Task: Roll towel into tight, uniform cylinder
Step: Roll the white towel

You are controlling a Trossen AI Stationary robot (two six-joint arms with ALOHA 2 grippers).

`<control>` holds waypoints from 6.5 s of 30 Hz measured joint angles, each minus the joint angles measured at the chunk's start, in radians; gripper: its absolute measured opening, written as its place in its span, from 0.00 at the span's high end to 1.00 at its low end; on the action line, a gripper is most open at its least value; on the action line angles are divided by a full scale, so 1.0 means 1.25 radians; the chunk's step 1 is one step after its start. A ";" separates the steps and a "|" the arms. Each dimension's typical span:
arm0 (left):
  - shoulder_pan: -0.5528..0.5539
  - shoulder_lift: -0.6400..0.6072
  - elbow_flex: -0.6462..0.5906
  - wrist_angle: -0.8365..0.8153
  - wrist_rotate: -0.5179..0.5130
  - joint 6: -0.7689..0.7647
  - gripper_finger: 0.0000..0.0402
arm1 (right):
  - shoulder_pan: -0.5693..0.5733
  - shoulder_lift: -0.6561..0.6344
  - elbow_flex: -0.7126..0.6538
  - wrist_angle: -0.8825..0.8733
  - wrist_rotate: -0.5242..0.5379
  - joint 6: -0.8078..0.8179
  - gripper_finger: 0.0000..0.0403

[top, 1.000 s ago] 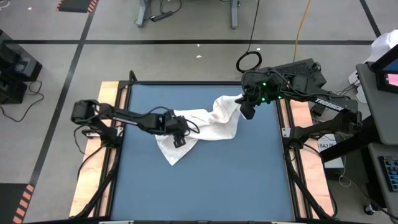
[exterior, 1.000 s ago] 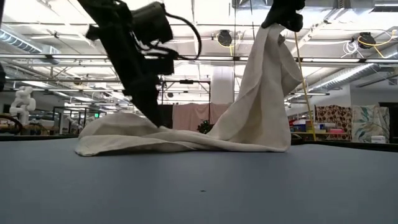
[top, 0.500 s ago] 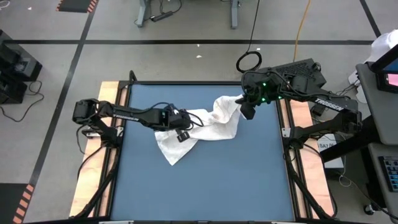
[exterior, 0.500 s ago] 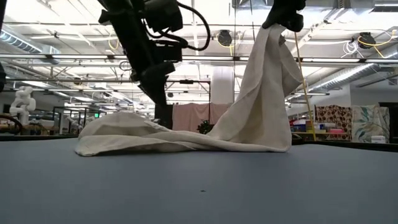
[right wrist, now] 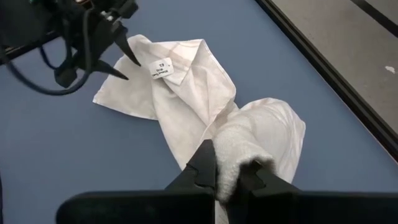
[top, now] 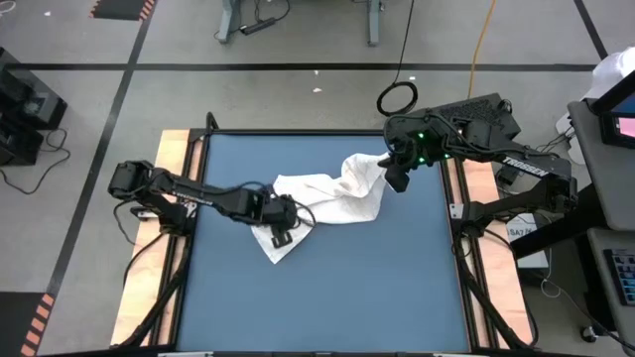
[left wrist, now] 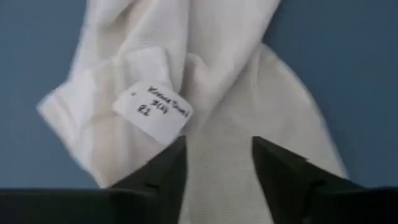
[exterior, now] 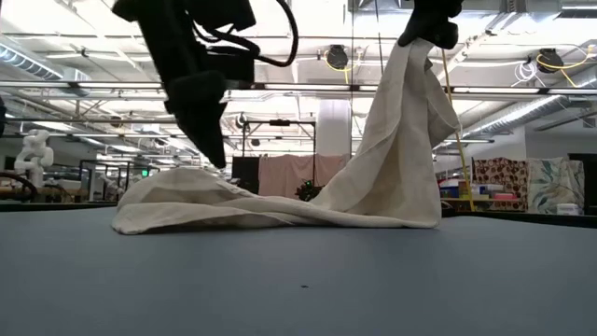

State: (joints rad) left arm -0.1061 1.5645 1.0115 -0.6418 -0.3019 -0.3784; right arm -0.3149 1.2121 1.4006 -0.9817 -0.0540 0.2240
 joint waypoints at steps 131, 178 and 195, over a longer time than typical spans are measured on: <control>0.365 -0.022 -0.186 0.424 0.301 0.774 0.51 | 0.159 -0.097 0.000 -0.139 0.007 0.751 1.00; 0.386 0.100 -0.184 0.503 0.259 0.704 0.98 | 0.159 -0.097 0.000 -0.145 0.046 0.712 1.00; 0.401 -0.109 -0.140 0.264 0.248 0.579 1.00 | 0.159 -0.097 0.000 -0.144 0.066 0.699 1.00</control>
State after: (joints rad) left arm 0.3956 1.4288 0.8360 -0.3117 0.0083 0.3452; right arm -0.1165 1.0908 1.4006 -1.1622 0.0291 1.0981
